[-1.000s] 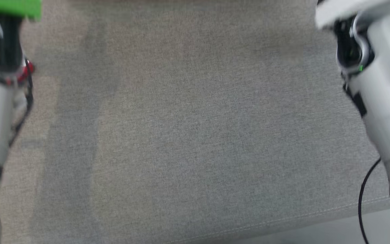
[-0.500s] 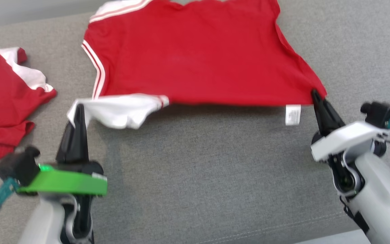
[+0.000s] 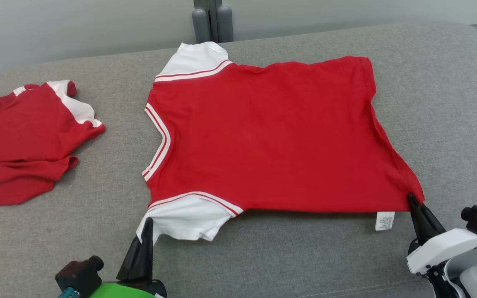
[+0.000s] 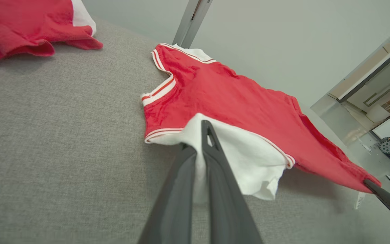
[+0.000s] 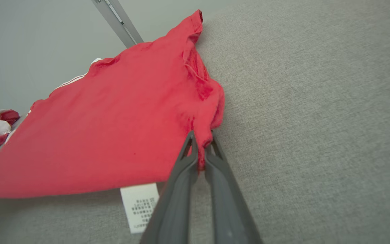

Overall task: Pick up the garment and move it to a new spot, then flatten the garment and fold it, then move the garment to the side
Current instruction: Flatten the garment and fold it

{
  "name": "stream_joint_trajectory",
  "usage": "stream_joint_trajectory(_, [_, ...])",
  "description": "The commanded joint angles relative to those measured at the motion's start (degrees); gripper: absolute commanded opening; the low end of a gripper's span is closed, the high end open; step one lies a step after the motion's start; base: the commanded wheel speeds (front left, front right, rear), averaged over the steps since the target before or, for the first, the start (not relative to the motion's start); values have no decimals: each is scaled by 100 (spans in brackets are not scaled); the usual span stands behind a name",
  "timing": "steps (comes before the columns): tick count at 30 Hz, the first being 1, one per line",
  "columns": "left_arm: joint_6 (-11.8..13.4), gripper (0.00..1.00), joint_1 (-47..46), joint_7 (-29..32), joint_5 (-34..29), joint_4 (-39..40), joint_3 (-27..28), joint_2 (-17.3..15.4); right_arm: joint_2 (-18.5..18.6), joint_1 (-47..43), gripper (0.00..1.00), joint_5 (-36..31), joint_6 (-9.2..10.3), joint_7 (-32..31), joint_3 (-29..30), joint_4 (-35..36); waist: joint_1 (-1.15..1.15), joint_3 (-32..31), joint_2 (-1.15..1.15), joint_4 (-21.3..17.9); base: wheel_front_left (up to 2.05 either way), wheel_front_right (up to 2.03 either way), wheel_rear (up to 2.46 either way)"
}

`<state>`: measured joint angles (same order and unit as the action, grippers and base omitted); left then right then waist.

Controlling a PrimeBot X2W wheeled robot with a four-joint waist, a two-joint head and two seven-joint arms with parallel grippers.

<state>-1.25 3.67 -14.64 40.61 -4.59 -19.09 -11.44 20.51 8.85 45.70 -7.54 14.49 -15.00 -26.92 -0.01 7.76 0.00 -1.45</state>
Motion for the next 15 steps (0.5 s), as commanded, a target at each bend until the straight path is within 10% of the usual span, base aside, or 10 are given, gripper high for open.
stream_joint_trajectory(1, [-27, 0, 77, 24, -60, 2, -27, -1, 8, -141, 0, -80, 10, -39, 107, 36, 1, -21, 0, 51, 0, 0, 0])
stream_joint_trajectory(15, [-182, 0, -517, 236, -274, -63, -244, -209, -516, -197, 0, -617, 9, -788, 861, 500, 1, 91, 0, -158, 0, 0, 0])
